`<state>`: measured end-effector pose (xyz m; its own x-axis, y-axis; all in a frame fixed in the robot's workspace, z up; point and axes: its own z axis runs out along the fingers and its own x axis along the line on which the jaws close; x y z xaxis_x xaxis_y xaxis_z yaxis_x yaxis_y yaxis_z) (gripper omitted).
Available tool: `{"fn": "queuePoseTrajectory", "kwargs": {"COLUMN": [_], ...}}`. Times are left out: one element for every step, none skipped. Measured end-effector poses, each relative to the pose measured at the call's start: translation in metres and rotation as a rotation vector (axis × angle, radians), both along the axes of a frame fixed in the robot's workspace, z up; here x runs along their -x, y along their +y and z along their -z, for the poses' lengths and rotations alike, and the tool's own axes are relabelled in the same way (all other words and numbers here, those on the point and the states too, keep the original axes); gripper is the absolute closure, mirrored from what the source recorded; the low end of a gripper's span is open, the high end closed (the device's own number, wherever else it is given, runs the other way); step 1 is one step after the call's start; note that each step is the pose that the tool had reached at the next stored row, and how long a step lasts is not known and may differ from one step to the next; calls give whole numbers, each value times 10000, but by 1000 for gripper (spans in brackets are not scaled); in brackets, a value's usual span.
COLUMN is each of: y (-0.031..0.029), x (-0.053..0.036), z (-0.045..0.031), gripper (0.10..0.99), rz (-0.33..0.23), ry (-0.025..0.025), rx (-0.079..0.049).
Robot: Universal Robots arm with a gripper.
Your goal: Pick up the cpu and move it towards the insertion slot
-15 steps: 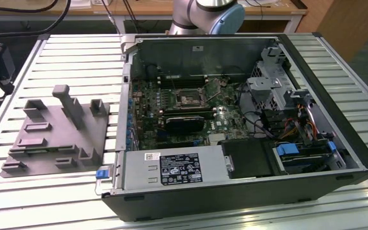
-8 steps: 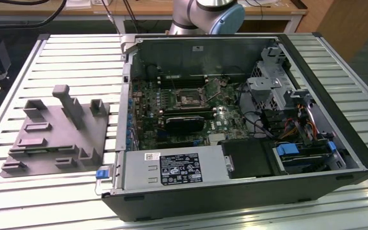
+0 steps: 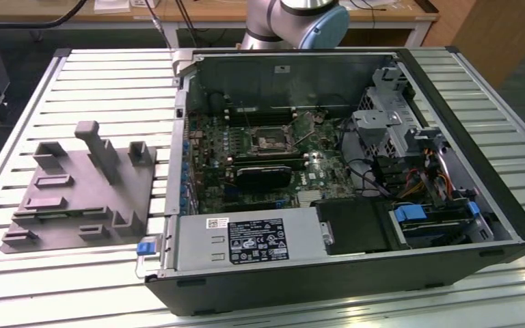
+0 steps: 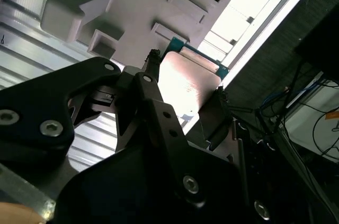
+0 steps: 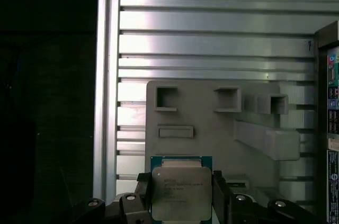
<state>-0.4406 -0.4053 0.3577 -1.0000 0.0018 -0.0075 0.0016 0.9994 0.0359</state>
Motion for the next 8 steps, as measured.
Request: {"fn": "queuePoseTrajectory", "kwargs": {"y": [0, 0, 0, 0, 0, 0, 0, 0], "x": [0, 0, 0, 0, 0, 0, 0, 0], "z": [-16, -32, -48, -67, -84, -100, -111, -121], "gripper": [541, 541, 541, 541, 541, 541, 541, 541], "rz": [0, 0, 0, 0, 0, 0, 0, 0], "ry": [-1, 0, -1, 0, -1, 0, -1, -1], "rx": [0, 0, -1, 0, -1, 0, -1, -1]}}
